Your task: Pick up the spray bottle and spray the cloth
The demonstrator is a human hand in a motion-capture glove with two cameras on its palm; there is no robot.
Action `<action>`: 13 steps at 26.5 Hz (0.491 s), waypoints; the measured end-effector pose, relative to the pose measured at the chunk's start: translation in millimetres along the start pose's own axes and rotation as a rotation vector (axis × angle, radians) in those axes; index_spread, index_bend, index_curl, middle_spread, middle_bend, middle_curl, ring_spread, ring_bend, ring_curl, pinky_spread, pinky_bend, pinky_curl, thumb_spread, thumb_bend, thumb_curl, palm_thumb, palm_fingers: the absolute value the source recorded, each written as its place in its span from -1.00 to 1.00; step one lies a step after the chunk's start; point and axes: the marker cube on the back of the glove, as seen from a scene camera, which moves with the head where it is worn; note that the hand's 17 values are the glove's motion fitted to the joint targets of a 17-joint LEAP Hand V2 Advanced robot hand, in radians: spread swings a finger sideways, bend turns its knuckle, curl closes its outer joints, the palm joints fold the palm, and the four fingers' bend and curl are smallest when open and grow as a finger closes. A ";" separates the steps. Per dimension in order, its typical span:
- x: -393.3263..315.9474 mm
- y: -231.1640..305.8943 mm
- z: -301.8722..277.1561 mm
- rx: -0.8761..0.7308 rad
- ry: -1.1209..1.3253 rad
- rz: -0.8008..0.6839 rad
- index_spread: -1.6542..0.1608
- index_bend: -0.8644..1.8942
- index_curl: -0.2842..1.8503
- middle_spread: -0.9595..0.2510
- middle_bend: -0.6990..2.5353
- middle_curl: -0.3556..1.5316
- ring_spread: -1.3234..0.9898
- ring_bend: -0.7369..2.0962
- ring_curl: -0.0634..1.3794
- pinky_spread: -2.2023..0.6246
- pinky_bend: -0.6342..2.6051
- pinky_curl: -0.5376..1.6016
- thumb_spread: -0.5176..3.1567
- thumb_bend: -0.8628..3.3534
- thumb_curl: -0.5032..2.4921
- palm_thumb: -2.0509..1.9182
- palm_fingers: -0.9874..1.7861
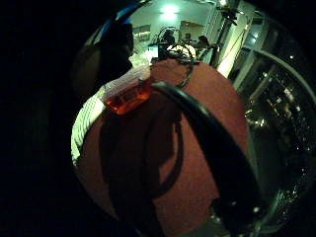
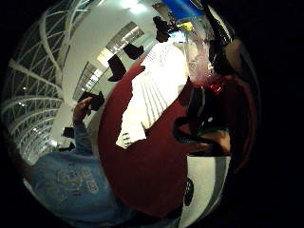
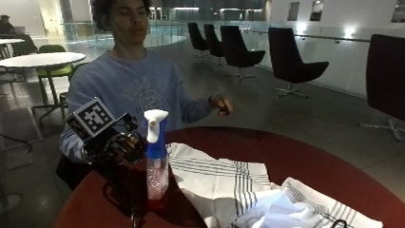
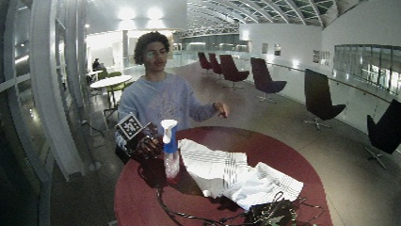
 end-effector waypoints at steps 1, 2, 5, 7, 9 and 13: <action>-0.6 -0.3 -0.3 -0.003 -0.001 -0.010 0.68 -0.14 -0.65 0.55 -0.32 -0.50 0.13 -0.20 -0.76 0.62 -0.50 -0.47 -0.55 -0.39 -0.57 0.36 0.40; -2.0 -0.8 -0.9 -0.011 -0.004 -0.028 0.66 -0.15 -0.63 0.54 -0.32 -0.49 0.13 -0.20 -0.75 0.63 -0.51 -0.45 -0.52 -0.38 -0.55 0.37 0.40; -10.1 0.6 -2.3 -0.047 -0.010 -0.072 0.62 -0.14 -0.56 0.53 -0.31 -0.43 0.13 -0.19 -0.66 0.65 -0.51 -0.40 -0.45 -0.38 -0.53 0.40 0.37; -16.0 3.0 -2.7 -0.074 -0.009 -0.085 0.60 -0.15 -0.53 0.52 -0.30 -0.40 0.12 -0.19 -0.62 0.66 -0.52 -0.39 -0.41 -0.38 -0.51 0.40 0.36; -20.4 4.2 -2.8 -0.102 -0.013 -0.104 0.58 -0.16 -0.51 0.52 -0.30 -0.38 0.12 -0.19 -0.59 0.67 -0.52 -0.38 -0.37 -0.39 -0.50 0.41 0.36; -27.8 4.9 -1.1 -0.140 -0.020 -0.147 0.55 -0.18 -0.47 0.51 -0.30 -0.34 0.12 -0.20 -0.56 0.68 -0.52 -0.36 -0.32 -0.40 -0.48 0.41 0.35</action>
